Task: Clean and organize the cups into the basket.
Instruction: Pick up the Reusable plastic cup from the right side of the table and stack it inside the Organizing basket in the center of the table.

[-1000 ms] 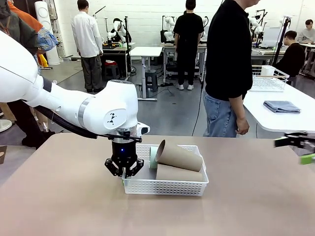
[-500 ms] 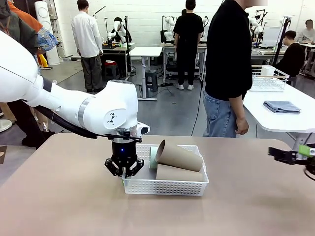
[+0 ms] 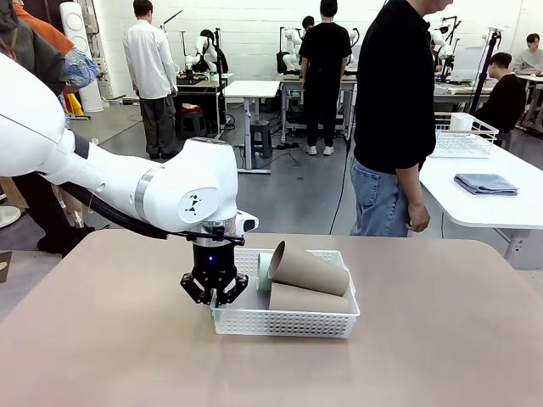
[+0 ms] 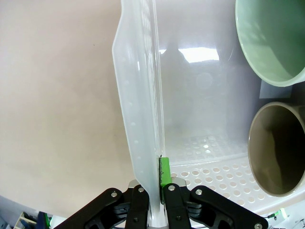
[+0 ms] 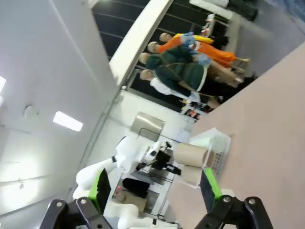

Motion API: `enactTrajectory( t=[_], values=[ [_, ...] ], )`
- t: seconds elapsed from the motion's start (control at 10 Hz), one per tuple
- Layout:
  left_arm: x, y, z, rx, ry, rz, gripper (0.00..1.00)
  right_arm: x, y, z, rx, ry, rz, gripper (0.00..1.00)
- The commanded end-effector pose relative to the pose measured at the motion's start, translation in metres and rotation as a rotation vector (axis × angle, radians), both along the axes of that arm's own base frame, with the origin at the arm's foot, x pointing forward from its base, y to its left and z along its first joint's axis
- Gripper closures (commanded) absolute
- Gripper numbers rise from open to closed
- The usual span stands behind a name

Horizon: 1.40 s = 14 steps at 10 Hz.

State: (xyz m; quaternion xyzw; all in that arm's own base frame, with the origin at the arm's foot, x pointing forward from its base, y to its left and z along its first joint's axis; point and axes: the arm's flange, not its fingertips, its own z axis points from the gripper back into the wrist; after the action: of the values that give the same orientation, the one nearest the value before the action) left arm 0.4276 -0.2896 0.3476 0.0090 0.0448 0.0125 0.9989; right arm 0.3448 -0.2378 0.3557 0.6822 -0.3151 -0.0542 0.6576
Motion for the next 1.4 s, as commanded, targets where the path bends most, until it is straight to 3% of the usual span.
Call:
enactTrajectory(
  t=[0.0,0.6,1.0,1.3],
  values=[
    [-0.002,0.001,-0.001,0.004,-0.001,-0.001,1.0,-0.008,0.03,0.013,-0.067,0.052,-0.012,0.0],
    [-0.002,0.001,-0.001,0.004,-0.001,-0.001,1.0,-0.059,0.016,0.055,-0.199,0.175,0.101,0.0],
    [-0.002,0.001,-0.001,0.004,-0.001,-0.001,1.0,-0.087,-0.024,0.063,-0.198,0.32,0.133,0.0],
    [-0.002,0.001,-0.001,0.004,-0.001,-0.001,1.0,-0.098,-0.049,0.074,-0.228,0.319,0.235,0.0]
  ],
)
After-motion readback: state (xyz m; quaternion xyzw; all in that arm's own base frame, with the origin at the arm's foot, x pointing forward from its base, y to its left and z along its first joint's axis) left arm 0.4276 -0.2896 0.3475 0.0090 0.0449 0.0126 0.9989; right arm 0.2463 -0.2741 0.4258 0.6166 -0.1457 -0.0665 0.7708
